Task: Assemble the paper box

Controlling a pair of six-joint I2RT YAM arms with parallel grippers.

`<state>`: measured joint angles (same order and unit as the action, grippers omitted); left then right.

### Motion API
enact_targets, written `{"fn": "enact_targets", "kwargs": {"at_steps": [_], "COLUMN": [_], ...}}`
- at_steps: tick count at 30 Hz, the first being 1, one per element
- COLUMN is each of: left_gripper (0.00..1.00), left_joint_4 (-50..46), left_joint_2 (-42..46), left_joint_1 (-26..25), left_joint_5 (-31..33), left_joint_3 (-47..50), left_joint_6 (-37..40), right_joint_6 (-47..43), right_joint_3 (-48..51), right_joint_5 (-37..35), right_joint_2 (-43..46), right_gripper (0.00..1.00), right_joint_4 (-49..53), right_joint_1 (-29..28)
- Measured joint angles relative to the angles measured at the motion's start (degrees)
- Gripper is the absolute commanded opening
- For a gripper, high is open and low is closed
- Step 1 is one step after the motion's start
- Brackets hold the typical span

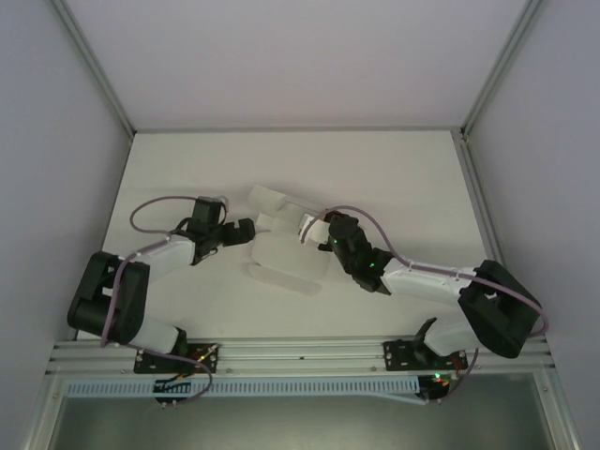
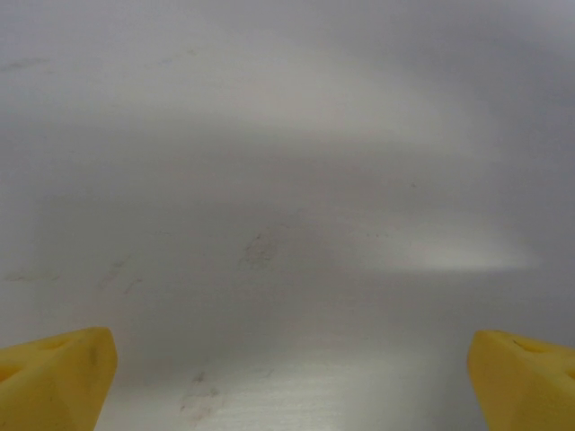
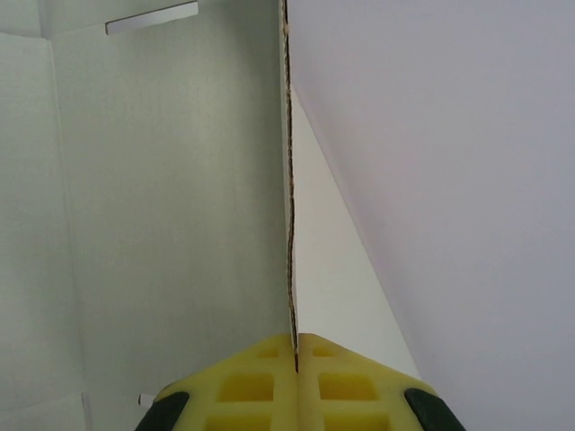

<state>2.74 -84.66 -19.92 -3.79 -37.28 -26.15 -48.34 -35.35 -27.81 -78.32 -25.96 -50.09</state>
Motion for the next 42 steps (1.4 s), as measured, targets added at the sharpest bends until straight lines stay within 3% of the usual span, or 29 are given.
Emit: {"fn": "enact_targets", "kwargs": {"at_steps": [6, 14, 27, 34, 42], "left_gripper": [1.00, 1.00, 1.00, 1.00, 1.00], "left_joint_4": [6.75, 9.25, 9.29, 10.27, 7.08], "left_joint_2": [-1.42, -4.28, -8.17, -5.92, 9.20], "left_joint_1": [-0.26, -4.90, -14.14, -12.17, -5.25], "left_joint_5": [-5.03, -5.81, 10.08, 10.58, 8.63], "left_joint_3": [0.02, -1.05, -3.30, -1.31, 1.38], "left_joint_6": [1.42, 4.11, 3.54, 2.05, 1.86], "right_joint_6": [1.03, 2.58, 3.08, 0.28, -7.54], "right_joint_3": [-0.02, -0.07, -0.28, -0.92, -0.98], "right_joint_5": [0.00, 0.00, -1.18, -2.64, -3.69], "right_joint_2": [-0.57, -1.95, -3.91, -5.33, -6.56], "right_gripper": [0.00, 0.00, 0.00, 0.00, 0.00], "right_joint_4": [1.05, 1.99, 2.56, 1.44, -0.28], "right_joint_1": [0.22, 0.17, -0.55, -0.55, -0.61]}}
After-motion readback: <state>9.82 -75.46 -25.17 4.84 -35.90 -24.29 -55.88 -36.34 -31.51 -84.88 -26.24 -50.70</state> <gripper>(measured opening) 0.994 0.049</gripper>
